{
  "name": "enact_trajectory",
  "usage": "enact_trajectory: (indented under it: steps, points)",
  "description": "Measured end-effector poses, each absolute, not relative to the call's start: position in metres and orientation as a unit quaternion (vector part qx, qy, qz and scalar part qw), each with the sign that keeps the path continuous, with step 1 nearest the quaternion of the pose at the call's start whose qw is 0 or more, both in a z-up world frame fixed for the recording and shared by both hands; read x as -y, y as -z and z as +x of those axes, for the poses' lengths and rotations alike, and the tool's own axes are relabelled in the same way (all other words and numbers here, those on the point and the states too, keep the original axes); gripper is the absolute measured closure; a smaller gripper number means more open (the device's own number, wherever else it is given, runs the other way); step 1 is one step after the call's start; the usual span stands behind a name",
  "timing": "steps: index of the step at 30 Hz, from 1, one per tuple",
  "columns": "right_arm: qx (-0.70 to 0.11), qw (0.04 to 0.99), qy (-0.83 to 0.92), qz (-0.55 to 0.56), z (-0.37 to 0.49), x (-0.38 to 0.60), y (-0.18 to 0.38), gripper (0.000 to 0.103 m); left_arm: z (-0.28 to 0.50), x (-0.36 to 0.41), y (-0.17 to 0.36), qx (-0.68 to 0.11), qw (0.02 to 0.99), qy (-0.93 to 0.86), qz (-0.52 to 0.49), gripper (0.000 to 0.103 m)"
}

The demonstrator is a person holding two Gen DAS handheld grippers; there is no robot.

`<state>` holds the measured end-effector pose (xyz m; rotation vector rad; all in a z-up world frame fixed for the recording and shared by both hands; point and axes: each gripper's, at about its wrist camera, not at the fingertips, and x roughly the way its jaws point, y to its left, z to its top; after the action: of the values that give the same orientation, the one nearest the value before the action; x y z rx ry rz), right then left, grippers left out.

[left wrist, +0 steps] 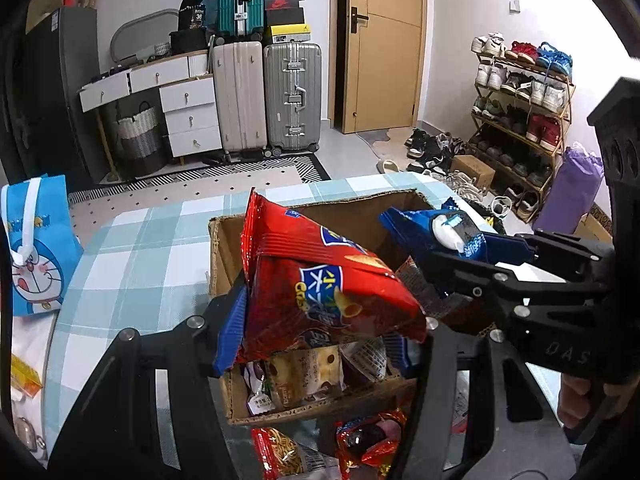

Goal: Organize snacks
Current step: 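Open both grippers to drop the bags into the box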

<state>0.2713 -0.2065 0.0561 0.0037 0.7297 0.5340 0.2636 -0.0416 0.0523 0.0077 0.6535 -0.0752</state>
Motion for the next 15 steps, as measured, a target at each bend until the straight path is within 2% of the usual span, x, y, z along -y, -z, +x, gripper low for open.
enact_trajectory:
  steps: [10,13,14,15]
  points:
    - [-0.355,0.900,-0.252,0.000,0.280,0.207,-0.053,0.056,0.275,0.050,-0.048,-0.346,0.938,0.029,0.013,0.046]
    - [-0.344,0.904,-0.255,-0.006,0.276,0.208,-0.056,0.050,0.272,0.049,-0.049,-0.343,0.938,0.037,0.005,0.038]
    - [-0.335,0.908,-0.253,-0.009,0.272,0.210,-0.058,0.049,0.269,0.047,-0.051,-0.338,0.940,0.039,-0.001,0.031]
    - [-0.328,0.909,-0.258,-0.009,0.268,0.212,-0.060,0.041,0.266,0.045,-0.053,-0.336,0.941,0.038,-0.003,0.021]
